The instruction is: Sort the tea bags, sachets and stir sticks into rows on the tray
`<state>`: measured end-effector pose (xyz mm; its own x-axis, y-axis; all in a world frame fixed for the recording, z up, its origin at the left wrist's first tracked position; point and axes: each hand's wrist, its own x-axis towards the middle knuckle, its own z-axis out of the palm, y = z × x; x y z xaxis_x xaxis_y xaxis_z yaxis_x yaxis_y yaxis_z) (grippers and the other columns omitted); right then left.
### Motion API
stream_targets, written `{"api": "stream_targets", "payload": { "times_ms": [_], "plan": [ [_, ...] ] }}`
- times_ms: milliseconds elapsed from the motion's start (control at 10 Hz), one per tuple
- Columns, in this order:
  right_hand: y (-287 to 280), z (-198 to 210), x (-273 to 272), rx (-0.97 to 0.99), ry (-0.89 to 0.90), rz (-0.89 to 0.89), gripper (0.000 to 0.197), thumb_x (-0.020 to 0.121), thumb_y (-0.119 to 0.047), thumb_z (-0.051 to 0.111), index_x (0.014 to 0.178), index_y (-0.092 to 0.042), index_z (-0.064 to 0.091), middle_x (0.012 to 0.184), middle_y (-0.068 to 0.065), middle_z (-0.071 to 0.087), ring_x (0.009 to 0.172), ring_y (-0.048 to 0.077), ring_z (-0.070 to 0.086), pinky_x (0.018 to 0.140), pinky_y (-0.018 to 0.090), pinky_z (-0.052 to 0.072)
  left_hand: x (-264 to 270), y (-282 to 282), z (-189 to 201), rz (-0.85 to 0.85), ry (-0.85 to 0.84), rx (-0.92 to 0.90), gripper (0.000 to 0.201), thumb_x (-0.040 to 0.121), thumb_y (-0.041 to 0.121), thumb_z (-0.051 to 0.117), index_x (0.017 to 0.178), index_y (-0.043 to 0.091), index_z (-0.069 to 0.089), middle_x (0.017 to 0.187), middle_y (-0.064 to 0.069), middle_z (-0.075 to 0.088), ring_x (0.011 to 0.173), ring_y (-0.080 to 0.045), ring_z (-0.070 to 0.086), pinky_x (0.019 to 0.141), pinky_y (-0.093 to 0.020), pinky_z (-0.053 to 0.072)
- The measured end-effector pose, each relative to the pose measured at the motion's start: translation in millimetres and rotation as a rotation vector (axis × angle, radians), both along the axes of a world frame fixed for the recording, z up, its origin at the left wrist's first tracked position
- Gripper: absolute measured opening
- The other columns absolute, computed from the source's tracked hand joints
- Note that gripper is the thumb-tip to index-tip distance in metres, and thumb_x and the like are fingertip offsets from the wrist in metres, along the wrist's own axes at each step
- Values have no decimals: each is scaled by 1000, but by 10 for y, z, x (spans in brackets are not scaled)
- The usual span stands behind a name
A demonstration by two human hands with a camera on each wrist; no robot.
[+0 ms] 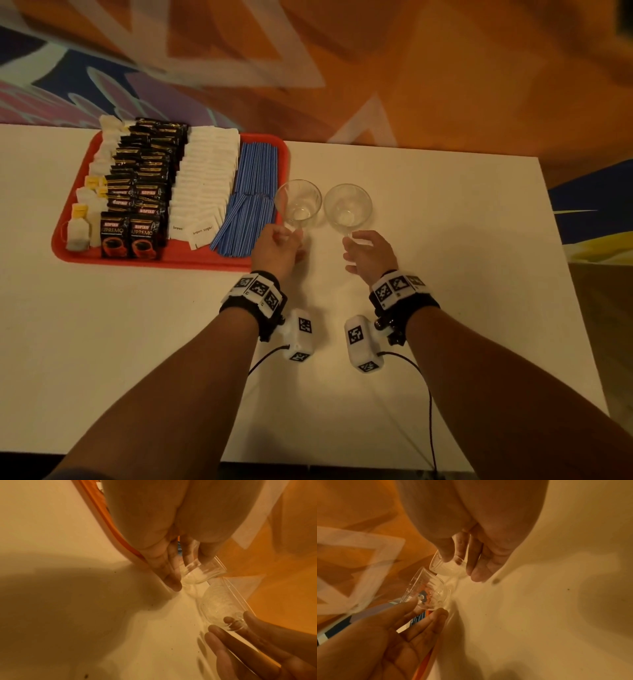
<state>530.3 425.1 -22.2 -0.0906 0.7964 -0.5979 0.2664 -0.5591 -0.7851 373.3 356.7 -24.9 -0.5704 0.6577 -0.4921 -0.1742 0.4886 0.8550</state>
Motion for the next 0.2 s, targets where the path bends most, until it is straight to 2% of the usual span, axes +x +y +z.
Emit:
{"api": "stream_targets", "payload": {
  "times_ms": [100,200],
  "plan": [
    [-35,-26,36,-14,-70,7,27,86,-25,71,106,-20,54,87,0,66,75,18,64,81,41,59,-7,-66,41,20,-2,6,23,91,27,71,86,18,50,102,-14,71,87,-25,73,83,-44,61],
    [-110,11,40,-22,-122,62,26,86,-24,70,106,-19,55,91,4,65,73,19,62,81,43,59,-16,-139,105,2,-17,-18,19,94,24,67,87,17,51,98,-13,72,80,-22,72,80,-39,61]
  ]
}}
